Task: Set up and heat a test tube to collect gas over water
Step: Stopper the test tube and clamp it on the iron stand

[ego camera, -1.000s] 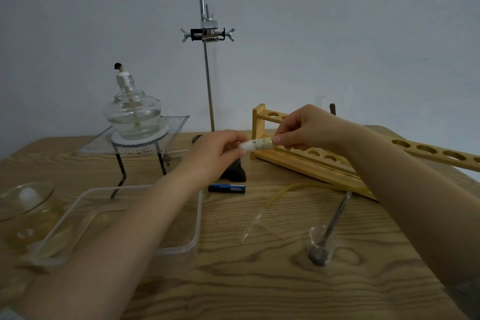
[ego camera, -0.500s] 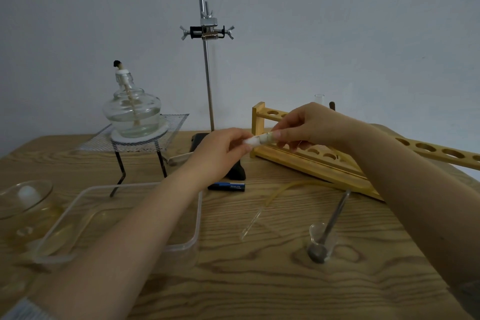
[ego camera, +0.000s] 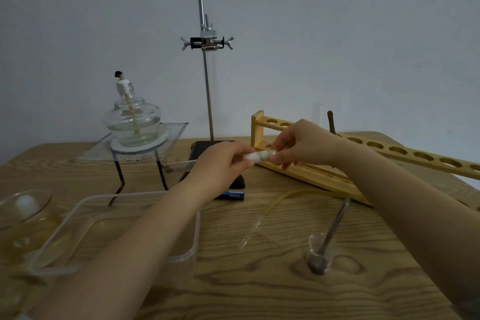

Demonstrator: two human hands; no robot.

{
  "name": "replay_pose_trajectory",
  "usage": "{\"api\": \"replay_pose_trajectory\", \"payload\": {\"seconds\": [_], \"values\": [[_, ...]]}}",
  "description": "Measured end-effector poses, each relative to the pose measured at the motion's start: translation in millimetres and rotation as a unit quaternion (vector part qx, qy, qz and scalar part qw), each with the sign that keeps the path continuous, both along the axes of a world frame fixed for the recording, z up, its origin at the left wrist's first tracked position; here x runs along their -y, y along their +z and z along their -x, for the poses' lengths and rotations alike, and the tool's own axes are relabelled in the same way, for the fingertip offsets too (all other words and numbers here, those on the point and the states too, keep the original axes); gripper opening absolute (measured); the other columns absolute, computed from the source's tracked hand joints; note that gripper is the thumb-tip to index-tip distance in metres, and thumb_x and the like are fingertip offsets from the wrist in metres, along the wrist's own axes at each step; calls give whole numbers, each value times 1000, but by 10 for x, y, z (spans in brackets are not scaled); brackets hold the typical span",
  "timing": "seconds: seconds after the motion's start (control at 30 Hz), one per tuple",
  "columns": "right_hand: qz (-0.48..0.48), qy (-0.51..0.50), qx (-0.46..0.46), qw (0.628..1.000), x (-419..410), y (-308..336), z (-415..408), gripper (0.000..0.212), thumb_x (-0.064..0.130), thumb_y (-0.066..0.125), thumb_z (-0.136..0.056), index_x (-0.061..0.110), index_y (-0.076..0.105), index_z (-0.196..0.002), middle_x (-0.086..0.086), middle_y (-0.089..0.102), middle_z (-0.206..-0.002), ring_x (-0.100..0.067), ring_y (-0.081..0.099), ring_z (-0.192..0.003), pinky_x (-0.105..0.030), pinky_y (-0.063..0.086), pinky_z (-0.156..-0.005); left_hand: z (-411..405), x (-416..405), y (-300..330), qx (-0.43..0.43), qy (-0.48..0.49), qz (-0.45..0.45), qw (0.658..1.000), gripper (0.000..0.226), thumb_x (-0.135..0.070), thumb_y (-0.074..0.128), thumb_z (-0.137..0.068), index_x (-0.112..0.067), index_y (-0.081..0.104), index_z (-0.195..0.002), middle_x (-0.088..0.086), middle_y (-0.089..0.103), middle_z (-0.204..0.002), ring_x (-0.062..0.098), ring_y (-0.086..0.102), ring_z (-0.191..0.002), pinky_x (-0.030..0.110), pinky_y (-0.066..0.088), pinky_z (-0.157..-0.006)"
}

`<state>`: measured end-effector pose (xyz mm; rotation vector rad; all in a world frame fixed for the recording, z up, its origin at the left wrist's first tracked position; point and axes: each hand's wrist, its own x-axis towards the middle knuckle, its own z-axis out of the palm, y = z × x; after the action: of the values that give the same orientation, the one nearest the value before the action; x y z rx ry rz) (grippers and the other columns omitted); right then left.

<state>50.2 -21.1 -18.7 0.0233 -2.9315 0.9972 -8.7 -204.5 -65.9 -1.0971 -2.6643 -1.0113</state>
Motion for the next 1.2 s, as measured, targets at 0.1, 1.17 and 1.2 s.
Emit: {"api": "replay_pose_trajectory", "payload": {"seconds": [0.1, 1.17, 1.2], "values": [[-60, 11, -16, 998, 45, 15, 8, 17, 33, 76, -77, 26, 72, -91, 10, 67, -77, -2, 59, -70, -17, 41, -62, 19, -18, 9, 1, -6, 4, 1000, 30, -31, 57, -90, -32, 59, -120, -13, 62, -106, 3, 55, -94, 27, 47, -86], [-175, -187, -291, 922, -44, 910, -441, 25, 34, 45, -99, 32, 64, -114, 7, 66, -100, -12, 50, -92, -31, 24, -87, -96, 529, 1159, -191, 113, -48, 974, 40, -17, 49, -96, -16, 45, -136, 3, 45, -139, 16, 41, -128, 24, 27, -105], [-174, -194, -292, 920, -47, 910, -447, 25, 34, 44, -99, 33, 63, -116, 6, 66, -100, -11, 50, -92, -31, 23, -87, -87, 519, 1159, -189, 112, -49, 974, 41, -17, 48, -96, -16, 44, -136, 3, 44, -140, 16, 40, -129, 24, 26, -106]]}}
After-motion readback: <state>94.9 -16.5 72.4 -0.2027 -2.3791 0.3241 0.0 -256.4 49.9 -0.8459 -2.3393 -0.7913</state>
